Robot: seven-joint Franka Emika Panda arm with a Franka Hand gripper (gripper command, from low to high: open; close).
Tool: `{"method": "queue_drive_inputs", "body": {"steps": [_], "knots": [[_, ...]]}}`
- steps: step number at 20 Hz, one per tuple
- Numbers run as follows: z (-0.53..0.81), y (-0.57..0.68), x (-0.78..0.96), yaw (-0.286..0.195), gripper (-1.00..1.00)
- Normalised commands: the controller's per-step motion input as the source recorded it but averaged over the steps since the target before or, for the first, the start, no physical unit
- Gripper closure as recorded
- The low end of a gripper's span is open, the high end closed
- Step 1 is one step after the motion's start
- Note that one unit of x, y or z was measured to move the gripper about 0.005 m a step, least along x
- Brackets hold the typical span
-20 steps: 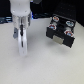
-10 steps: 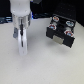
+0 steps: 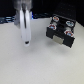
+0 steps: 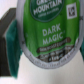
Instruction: Open the kcup holder, insert the kcup into the holder, and close the kcup holder
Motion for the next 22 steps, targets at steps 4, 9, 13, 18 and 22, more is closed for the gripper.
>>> {"method": "queue_drive_inputs", "body": {"steps": [4, 9, 13, 18, 22], "knots": [[0.73, 0.61, 0.12, 0.004, 1.00], [0.60, 0.65, 0.11, 0.013, 1.00], [0.46, 0.65, 0.09, 0.010, 1.00], [0.37, 0.67, 0.09, 0.001, 1.00], [0.29, 0.65, 0.05, 0.011, 1.00]]}}
